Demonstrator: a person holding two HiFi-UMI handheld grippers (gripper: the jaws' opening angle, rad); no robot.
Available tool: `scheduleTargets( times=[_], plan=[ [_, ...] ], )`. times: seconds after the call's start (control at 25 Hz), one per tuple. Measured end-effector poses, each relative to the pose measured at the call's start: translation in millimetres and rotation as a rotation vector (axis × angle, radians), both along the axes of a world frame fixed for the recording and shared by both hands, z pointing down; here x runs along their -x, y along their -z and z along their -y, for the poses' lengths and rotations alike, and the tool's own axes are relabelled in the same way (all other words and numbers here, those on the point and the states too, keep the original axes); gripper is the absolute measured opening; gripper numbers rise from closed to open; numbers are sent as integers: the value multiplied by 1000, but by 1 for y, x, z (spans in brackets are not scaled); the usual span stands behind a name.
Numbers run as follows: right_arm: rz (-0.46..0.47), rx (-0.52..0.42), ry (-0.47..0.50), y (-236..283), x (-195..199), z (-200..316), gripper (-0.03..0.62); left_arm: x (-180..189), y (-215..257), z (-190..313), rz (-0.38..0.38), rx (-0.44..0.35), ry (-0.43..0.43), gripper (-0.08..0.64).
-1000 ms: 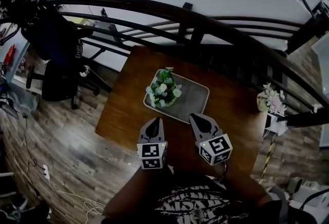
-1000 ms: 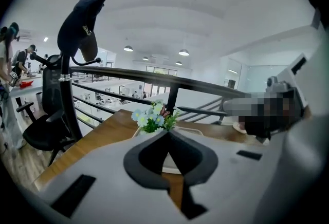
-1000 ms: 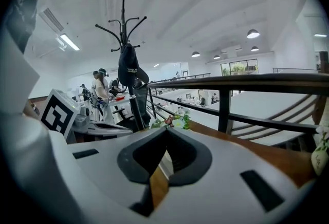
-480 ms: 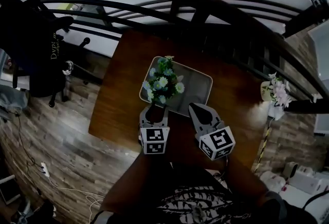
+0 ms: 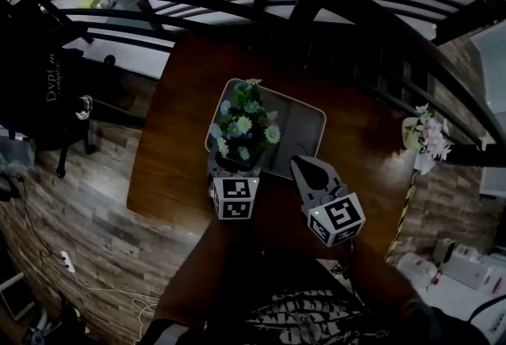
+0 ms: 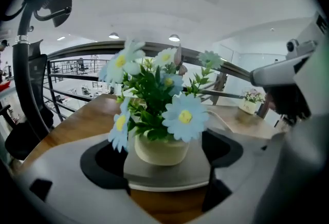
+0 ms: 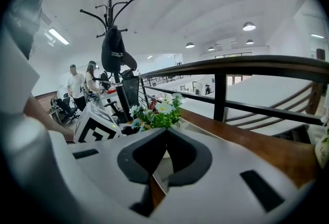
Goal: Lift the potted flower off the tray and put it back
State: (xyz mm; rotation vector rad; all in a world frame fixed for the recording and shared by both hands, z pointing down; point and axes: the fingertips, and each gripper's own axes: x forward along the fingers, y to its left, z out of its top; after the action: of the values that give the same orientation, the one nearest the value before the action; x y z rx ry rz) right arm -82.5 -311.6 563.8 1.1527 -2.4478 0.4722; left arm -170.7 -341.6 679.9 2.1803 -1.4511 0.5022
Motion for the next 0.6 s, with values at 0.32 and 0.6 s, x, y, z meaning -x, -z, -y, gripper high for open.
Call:
scheduleTargets(
  times=[0.32,0.6],
  plan=[
    [-1,14,-2,-5,-7,1,-2,-12,-16,27,59,-11,-56,525],
    [-2,26,-9,-8,-14,0,-2,-15,-31,42,108,35,-26,571]
  ],
)
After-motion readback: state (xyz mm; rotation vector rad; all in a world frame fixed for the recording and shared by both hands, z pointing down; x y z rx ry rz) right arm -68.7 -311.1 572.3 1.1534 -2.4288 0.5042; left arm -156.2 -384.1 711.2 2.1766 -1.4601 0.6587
